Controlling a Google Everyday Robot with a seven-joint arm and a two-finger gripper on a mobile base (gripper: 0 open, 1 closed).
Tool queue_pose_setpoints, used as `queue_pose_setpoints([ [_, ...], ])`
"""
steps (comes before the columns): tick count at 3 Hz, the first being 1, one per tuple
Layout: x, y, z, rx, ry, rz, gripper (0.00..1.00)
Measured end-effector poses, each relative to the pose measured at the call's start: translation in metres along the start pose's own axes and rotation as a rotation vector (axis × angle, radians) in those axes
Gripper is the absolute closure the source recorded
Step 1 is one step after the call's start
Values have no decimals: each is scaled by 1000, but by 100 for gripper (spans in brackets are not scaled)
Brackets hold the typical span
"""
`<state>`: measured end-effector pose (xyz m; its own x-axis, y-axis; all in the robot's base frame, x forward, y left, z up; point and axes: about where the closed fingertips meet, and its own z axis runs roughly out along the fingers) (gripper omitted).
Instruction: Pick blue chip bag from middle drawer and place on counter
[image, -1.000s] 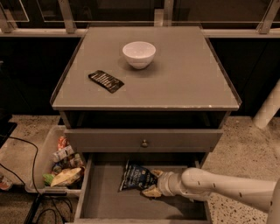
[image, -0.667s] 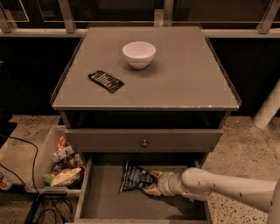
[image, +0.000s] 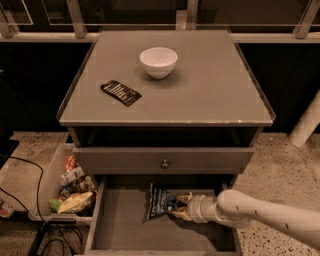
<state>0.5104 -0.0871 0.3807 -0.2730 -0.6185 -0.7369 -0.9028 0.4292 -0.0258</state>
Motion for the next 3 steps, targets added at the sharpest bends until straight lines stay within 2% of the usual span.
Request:
queue_pose_setpoints([
  [2,-2,-45,-99,-23,-61,3,100],
  [3,-12,-54,-158,-50,-97,-36,100],
])
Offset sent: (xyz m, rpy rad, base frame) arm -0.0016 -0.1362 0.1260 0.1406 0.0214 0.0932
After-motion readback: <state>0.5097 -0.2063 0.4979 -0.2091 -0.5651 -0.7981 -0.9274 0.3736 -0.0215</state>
